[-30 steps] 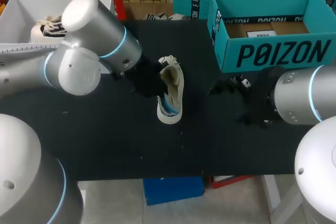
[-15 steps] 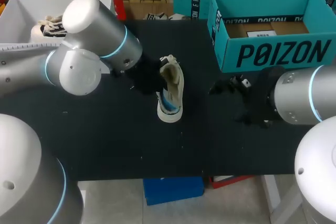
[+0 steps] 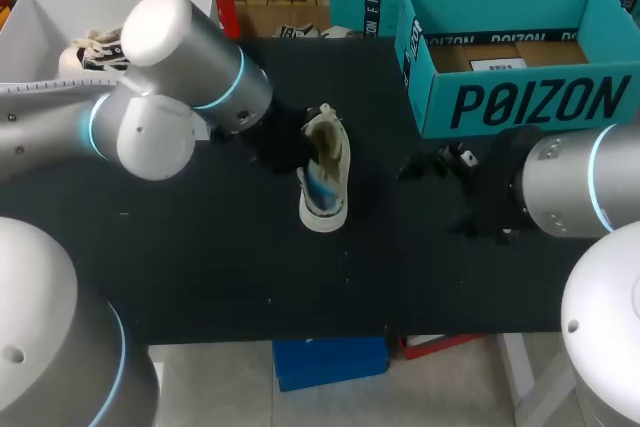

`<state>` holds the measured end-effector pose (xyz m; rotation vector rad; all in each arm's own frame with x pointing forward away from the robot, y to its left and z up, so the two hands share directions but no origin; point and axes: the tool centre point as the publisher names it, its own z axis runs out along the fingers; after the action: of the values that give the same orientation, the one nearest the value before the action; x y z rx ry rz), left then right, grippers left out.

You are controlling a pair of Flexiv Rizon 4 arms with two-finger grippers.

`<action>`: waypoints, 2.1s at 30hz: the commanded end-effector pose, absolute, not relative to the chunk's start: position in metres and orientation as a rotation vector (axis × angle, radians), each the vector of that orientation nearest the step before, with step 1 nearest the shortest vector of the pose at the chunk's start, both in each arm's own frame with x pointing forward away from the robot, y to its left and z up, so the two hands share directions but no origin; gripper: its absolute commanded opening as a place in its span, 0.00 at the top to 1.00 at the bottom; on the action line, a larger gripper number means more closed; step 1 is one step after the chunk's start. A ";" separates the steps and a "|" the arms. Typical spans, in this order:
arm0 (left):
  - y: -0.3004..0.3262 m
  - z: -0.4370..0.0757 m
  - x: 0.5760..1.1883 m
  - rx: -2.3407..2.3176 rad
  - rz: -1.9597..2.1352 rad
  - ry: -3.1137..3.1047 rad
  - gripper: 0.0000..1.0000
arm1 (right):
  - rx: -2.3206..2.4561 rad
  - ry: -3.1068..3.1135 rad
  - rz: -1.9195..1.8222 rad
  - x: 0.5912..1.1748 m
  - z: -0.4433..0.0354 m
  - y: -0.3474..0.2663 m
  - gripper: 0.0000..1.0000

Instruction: Take the shoe out of the shoebox, open the shoe tongue, remove and reinsert the insole, then place the shoe into the shoebox

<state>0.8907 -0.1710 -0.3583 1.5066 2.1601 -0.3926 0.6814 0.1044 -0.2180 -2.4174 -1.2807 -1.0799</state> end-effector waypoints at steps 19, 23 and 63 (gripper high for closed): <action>-0.181 -0.366 0.882 1.528 -0.435 2.148 0.98 | -2.440 -1.266 -1.107 0.680 -0.221 0.109 0.00; -0.179 -0.369 0.882 1.538 -0.428 2.153 0.55 | -2.440 -1.266 -1.107 0.680 -0.221 0.109 0.00; -0.177 -0.376 0.907 1.556 -0.129 2.097 1.00 | -2.440 -1.266 -1.107 0.680 -0.221 0.109 0.00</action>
<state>0.9085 -0.1762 -0.3730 1.5684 2.1049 -0.1449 0.6814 0.1044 -0.2179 -2.4173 -1.2807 -1.0798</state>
